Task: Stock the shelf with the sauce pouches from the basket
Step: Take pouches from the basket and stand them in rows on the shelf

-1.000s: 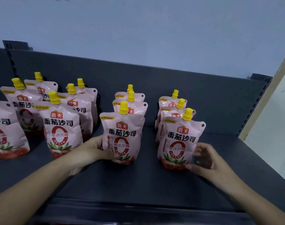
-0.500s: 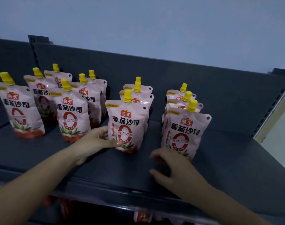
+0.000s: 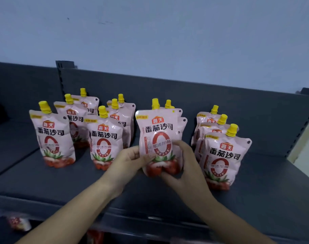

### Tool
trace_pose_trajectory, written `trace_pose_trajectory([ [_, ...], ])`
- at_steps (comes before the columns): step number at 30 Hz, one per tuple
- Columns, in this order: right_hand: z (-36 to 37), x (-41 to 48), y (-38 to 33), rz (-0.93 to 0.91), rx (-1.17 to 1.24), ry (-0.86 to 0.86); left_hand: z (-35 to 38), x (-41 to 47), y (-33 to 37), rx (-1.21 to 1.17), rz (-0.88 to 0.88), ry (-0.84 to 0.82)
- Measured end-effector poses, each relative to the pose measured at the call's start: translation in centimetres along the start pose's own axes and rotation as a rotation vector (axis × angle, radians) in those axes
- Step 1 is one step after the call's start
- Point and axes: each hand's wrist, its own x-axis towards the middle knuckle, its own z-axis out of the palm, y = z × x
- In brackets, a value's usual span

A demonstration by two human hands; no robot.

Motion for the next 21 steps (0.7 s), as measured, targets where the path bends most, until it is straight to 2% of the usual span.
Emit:
trace_pose_trajectory([
  [3,-0.4,-0.2,-1.3,-0.075,0.058,0.009,0.7,-1.4,2.1,0.03,0.193,-0.018],
  [5,-0.4,-0.5,-1.8,-0.107,0.103,0.018,1.1,-2.4,2.9,0.08,0.308,-0.093],
  [8,-0.2,-0.9,-2.2,-0.073,0.272,0.002,1.2,-3.3,2.8,0.13,0.329,-0.165],
  [12,-0.8,-0.7,-2.2,-0.005,0.347,-0.059,-0.2,-3.5,2.7,0.398,0.411,-0.1],
  [16,-2.2,-0.2,-2.3,0.028,0.381,-0.151,-0.7,-3.6,2.9,0.497,0.43,-0.127],
  [21,-3.4,-0.2,-2.3,0.012,0.475,-0.259,-1.2,-3.8,3.0,0.485,0.484,-0.014],
])
